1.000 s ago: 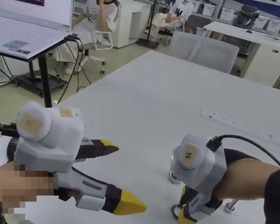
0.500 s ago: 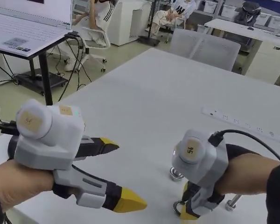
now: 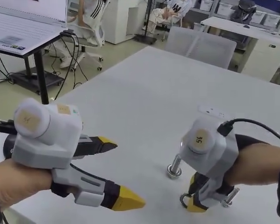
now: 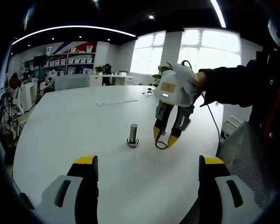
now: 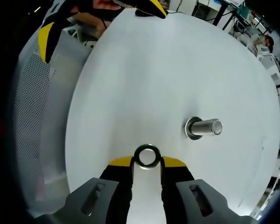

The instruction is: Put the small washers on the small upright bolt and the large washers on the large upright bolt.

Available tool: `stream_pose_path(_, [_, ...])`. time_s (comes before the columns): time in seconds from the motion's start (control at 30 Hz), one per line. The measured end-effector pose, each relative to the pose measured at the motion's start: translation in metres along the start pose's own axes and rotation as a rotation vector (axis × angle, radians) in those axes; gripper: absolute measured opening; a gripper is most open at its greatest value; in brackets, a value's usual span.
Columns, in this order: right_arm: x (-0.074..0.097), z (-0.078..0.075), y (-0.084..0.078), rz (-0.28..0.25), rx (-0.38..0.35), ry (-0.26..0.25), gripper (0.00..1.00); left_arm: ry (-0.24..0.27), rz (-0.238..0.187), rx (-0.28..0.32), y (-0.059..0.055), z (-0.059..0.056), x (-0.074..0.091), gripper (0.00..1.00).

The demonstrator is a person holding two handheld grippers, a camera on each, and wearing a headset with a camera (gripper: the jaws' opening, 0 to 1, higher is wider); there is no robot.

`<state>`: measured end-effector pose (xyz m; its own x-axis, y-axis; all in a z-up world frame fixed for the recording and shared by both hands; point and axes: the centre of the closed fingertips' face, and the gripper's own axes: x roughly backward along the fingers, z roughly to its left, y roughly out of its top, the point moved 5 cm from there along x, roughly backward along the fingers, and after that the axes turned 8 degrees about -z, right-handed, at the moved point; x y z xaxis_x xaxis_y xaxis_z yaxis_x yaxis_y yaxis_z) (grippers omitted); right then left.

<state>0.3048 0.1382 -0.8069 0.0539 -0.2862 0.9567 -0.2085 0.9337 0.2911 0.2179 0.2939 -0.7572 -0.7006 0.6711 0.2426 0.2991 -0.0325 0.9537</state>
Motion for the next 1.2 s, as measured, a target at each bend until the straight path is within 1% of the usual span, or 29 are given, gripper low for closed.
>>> stream_pose_path(0.23, [0.018, -0.008, 0.002, -0.019, -0.010, -0.021, 0.23, -0.007, 0.001, 0.000, 0.000, 0.001, -0.003, 0.89])
stream_pose_path(0.4, [0.029, -0.015, 0.005, -0.019, -0.001, -0.041, 0.23, -0.011, 0.000, 0.000, 0.000, 0.001, -0.004, 0.89])
stream_pose_path(0.57, [0.041, -0.025, 0.011, -0.023, 0.015, -0.067, 0.23, -0.014, 0.002, 0.001, 0.000, 0.001, -0.005, 0.89])
stream_pose_path(0.77, [0.052, -0.038, 0.023, -0.030, 0.044, -0.092, 0.23, -0.013, 0.005, 0.003, -0.001, 0.001, -0.005, 0.89])
stream_pose_path(0.97, [0.054, -0.044, 0.034, -0.037, 0.066, -0.101, 0.23, -0.011, 0.007, 0.006, -0.001, 0.001, -0.005, 0.89])
stream_pose_path(1.2, [0.052, -0.049, 0.046, -0.048, 0.089, -0.104, 0.23, -0.010, 0.011, 0.010, -0.002, 0.001, -0.005, 0.88])
